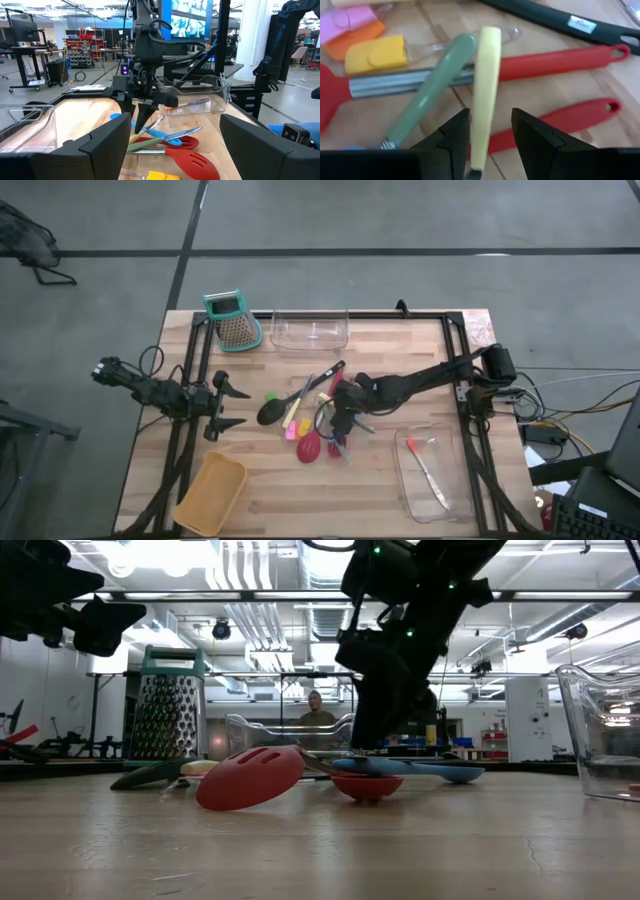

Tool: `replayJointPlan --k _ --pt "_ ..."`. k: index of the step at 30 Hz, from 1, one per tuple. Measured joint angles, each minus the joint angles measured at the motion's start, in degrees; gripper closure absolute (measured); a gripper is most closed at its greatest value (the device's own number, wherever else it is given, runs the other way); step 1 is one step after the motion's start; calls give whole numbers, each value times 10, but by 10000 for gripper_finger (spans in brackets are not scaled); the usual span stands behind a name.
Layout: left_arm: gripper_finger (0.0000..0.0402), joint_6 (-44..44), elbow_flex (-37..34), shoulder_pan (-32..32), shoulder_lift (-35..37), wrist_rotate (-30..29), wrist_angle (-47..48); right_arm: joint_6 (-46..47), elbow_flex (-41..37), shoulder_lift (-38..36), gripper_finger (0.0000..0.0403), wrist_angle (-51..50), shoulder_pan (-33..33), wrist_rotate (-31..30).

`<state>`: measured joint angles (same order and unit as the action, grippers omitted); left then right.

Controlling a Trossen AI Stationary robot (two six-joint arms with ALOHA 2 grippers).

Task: Pick & Place Kitchen Items
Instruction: Put the right yellow knife into the bottom transparent bin

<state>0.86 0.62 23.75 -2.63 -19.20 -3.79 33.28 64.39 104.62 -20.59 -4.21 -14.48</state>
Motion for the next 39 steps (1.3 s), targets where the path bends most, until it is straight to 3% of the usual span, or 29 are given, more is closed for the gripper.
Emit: replayJointPlan --k 14,30,39 --pt "90 0 0 0 -1 0 0 2 6 31 226 0 0 12" --pt "90 0 0 0 -1 0 0 -3 5 31 356 0 3 11" --pt "90 0 0 0 -1 0 0 -5 10 30 341 -18 7 12"
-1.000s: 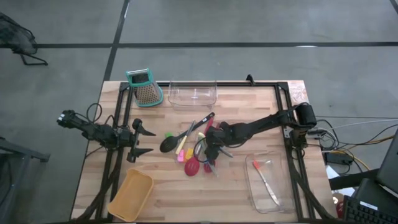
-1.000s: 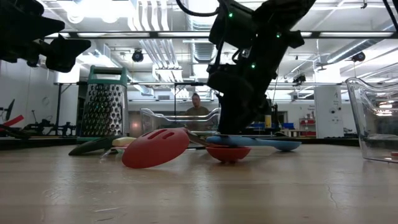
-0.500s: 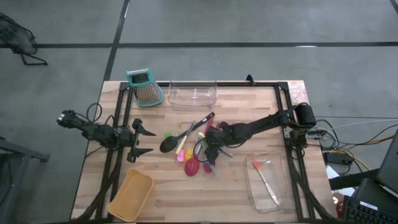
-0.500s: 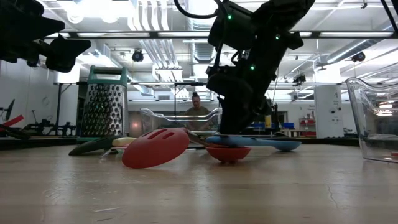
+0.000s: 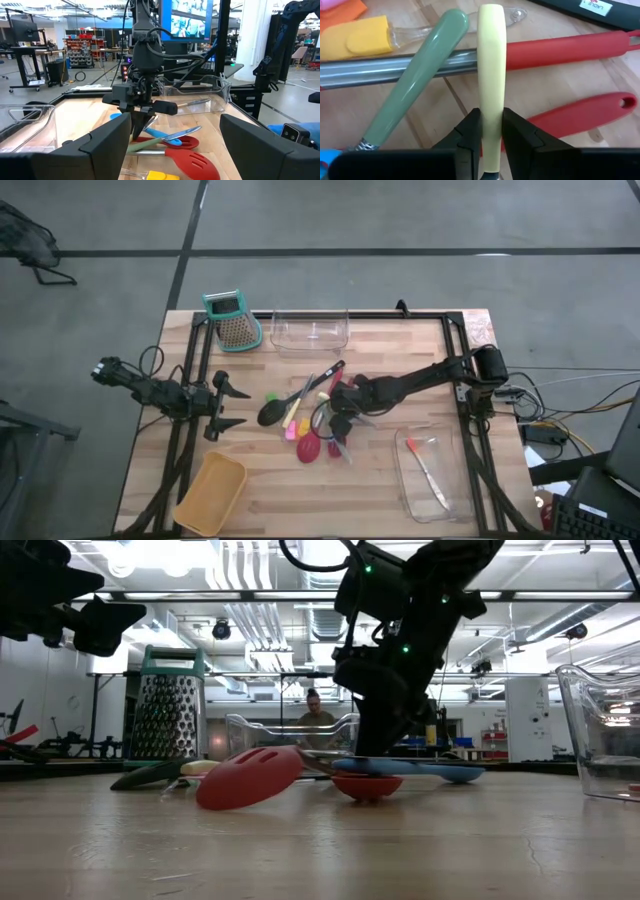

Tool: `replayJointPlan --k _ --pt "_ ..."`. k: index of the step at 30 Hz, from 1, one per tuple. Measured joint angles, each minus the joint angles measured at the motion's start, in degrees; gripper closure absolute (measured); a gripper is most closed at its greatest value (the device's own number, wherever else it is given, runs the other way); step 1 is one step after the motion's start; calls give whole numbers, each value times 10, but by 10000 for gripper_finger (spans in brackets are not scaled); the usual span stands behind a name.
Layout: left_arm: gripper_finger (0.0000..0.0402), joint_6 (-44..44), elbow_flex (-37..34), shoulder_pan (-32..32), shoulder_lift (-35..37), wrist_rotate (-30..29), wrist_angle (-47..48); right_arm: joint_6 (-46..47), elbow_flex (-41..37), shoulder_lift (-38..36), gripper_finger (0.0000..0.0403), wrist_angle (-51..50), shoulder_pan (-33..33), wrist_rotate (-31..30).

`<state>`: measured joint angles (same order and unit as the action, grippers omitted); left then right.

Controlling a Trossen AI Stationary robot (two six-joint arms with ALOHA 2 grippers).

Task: Pick & Place Kitchen Items
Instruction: Put the right yellow knife into the bottom transparent bin

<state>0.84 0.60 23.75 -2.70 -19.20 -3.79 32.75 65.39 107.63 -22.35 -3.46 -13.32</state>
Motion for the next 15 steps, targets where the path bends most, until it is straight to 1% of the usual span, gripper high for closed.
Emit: replayJointPlan --k 6,9,15 --pt "90 0 0 0 0 0 0 -1 13 -6 352 -21 1 -2" --pt "90 0 0 0 0 0 0 -3 25 -11 351 -36 2 -5" --pt "90 0 0 0 0 0 0 -5 57 -12 348 -93 2 -30"
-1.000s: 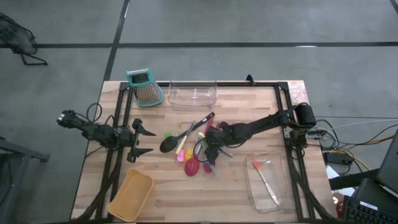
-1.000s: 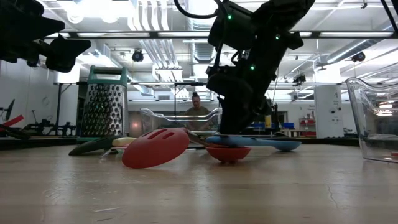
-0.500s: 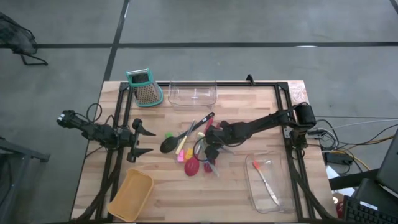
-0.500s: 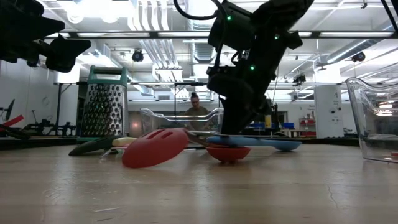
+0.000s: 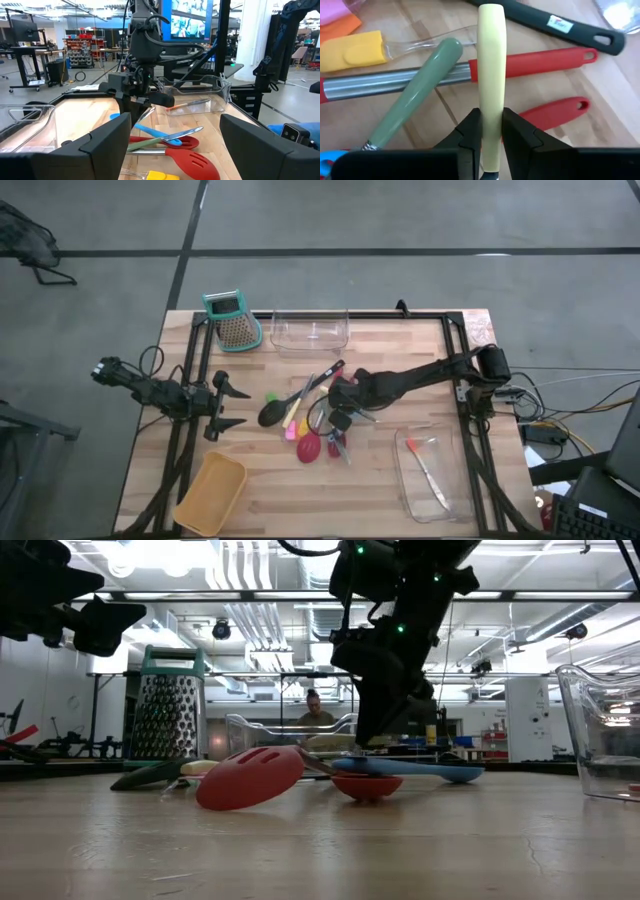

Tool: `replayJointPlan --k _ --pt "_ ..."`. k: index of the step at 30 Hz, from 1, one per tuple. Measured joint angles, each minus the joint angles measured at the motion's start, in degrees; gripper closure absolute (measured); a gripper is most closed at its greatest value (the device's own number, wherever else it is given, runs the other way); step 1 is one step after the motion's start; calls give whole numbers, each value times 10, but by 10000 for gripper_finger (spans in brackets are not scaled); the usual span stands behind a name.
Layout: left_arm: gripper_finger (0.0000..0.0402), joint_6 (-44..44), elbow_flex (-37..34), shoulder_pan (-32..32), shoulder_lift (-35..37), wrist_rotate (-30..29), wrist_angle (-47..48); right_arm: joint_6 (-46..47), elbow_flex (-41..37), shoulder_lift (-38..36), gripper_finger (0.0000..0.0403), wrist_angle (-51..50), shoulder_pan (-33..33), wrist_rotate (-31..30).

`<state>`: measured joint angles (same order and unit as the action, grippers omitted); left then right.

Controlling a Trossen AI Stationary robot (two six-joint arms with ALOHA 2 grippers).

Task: Pick & Place Kitchen Items
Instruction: Put the right yellow knife into the bottom transparent bin

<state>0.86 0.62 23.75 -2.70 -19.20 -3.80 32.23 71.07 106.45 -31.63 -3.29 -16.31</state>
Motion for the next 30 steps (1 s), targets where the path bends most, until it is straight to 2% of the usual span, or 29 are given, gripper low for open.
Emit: replayJointPlan --k 17,30 --pt "90 0 0 0 0 0 0 10 106 -6 354 -162 -20 1" --pt "90 0 0 0 0 0 0 93 112 -70 352 -220 -79 -18"
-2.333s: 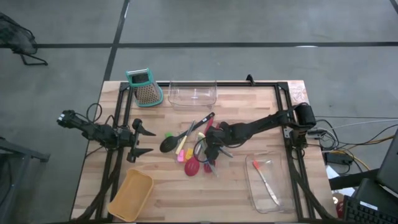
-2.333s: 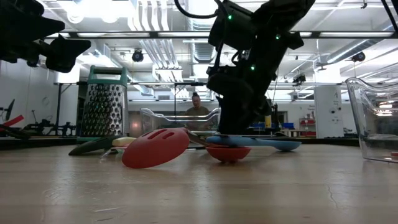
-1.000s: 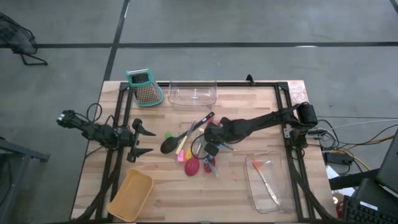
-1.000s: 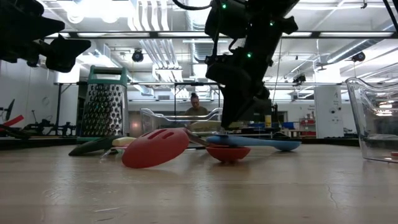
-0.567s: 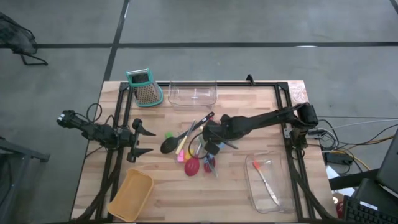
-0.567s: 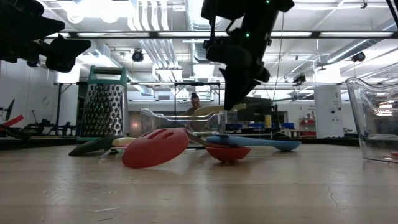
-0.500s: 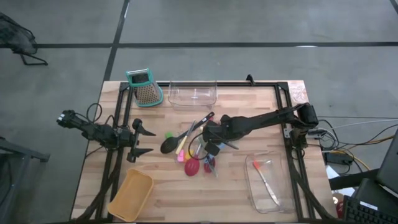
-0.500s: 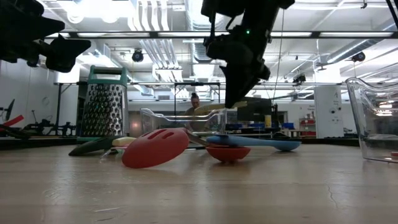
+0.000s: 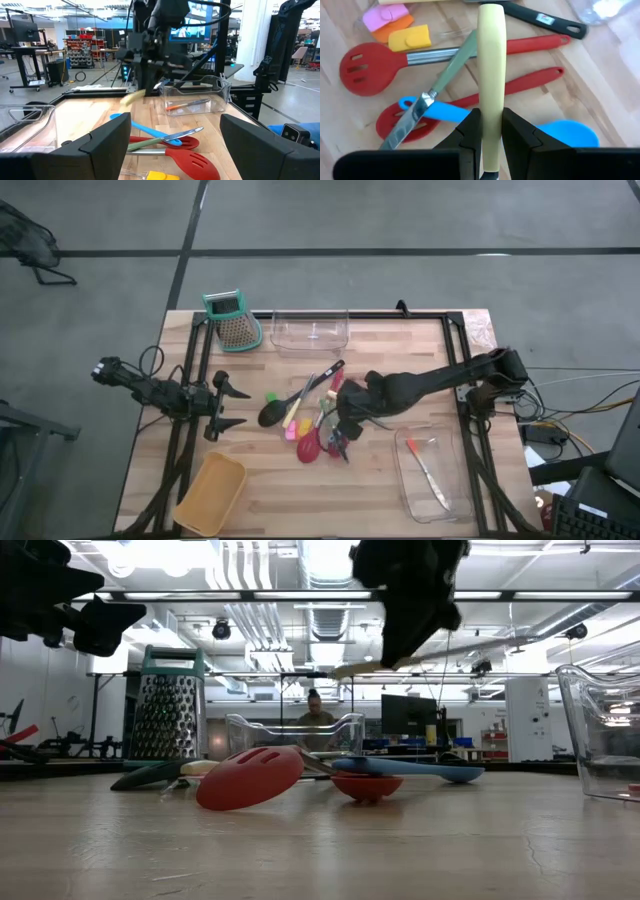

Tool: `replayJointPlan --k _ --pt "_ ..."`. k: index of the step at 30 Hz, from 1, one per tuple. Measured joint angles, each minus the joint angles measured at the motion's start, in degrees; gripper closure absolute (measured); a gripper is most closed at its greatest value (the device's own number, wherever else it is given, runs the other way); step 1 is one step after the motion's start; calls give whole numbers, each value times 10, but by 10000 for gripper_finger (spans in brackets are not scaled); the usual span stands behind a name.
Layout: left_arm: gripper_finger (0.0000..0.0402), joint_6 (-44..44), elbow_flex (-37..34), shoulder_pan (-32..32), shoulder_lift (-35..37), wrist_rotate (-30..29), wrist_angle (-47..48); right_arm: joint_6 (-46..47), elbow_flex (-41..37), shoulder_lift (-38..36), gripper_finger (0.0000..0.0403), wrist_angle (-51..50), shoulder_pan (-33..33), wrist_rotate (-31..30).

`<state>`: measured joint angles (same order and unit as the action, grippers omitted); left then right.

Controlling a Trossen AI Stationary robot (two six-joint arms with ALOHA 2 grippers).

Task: Pick & Place Kitchen Items
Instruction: Put the right yellow knife into the bottom transparent bin

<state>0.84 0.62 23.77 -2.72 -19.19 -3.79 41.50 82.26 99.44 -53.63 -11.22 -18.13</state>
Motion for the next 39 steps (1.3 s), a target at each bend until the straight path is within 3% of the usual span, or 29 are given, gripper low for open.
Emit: replayJointPlan --k 8,19,31,39 --pt "90 0 0 0 0 0 0 120 0 -55 351 -93 -75 -48" --pt "90 0 0 0 -1 0 0 382 -3 -79 349 -229 -229 -118" --pt "90 0 0 0 -1 0 0 628 -80 -66 347 -238 -388 -120" --pt "90 0 0 0 -1 0 0 699 -112 -40 347 -233 -467 -119"
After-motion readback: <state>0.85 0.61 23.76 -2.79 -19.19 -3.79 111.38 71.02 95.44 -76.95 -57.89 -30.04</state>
